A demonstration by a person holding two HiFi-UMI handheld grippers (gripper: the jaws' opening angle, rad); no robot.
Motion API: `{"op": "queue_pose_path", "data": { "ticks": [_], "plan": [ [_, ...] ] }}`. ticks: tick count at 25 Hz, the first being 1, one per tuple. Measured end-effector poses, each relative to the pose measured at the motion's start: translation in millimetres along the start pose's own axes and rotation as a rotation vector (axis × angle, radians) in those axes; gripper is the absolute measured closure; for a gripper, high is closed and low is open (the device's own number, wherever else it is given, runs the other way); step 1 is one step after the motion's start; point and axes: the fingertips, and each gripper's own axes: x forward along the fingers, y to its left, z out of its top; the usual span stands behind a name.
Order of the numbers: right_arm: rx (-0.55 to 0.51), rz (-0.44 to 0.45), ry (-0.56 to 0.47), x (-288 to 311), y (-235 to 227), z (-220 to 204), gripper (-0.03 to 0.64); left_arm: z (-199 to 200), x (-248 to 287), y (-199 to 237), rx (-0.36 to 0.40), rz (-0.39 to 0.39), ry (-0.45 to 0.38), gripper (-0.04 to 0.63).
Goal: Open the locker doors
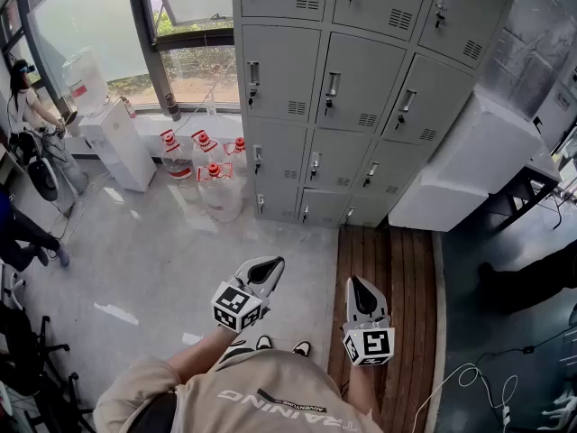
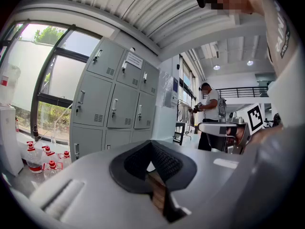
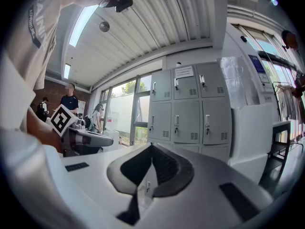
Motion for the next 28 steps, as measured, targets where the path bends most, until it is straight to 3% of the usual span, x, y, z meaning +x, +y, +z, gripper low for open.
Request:
{"op": "queue_pose_path", "data": {
  "ticks": [20,28],
  "plan": [
    [0.004,0.058,-0.006,-9.5,-53.8,-8.2,0.606,3.0,47.7,-36.1,0.009,0.034,-0.015,0.589],
    [0.022,0.068,0.012,7.6,-76.6,-17.9,0.606,6.1,67.8,-29.8,0.019,0.054,-0.020,0.589]
  ]
}}
